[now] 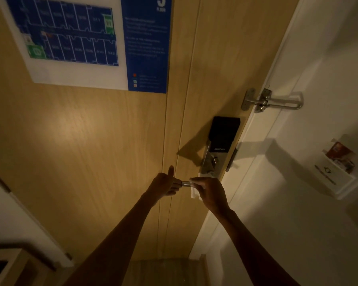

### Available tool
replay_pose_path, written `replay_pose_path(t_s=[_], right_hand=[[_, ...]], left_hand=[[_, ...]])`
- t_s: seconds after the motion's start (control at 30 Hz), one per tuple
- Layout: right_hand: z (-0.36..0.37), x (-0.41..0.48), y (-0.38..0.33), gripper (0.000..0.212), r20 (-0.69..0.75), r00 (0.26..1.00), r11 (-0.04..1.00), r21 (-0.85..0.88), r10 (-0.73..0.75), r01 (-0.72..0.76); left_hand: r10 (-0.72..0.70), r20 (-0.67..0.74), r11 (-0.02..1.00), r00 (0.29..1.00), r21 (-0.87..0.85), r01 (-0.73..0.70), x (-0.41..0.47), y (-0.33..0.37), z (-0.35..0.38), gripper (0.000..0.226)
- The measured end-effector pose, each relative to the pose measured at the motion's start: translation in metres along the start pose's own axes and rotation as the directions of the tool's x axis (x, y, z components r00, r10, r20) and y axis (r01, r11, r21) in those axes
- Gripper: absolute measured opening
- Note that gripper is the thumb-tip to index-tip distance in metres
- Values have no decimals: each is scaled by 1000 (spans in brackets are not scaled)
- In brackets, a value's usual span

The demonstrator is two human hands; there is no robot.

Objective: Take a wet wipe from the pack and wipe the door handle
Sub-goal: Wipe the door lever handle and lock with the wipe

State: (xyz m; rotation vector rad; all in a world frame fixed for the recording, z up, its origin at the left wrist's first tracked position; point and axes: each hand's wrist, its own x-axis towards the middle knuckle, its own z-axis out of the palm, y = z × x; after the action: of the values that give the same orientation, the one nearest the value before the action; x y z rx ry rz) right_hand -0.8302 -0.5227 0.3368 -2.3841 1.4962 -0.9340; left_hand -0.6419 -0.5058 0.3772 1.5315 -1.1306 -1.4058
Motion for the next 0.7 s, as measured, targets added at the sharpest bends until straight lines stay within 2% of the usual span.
replay_pose_path(t_s=[0.23,0.43,0.57,0.7], right_hand=[[2,-2,-2,24,16,999,999,3,-50,50],[-7,1,8,23,52,995,989,-110,-89,95],[-4,7,0,20,81,991,987,-119,-103,112],[-1,5,1,21,98,987,983,-120,-126,137]], left_hand=[[-23,-15,1000,1000,-11,23,0,-2,1,59],[44,-93,998,995,-44,-49,2,-7,6,36],[55,-120,997,991,-44,-61,4,-7,8,33],[115,-77,993,990,9,-115,7,-11,5,12]])
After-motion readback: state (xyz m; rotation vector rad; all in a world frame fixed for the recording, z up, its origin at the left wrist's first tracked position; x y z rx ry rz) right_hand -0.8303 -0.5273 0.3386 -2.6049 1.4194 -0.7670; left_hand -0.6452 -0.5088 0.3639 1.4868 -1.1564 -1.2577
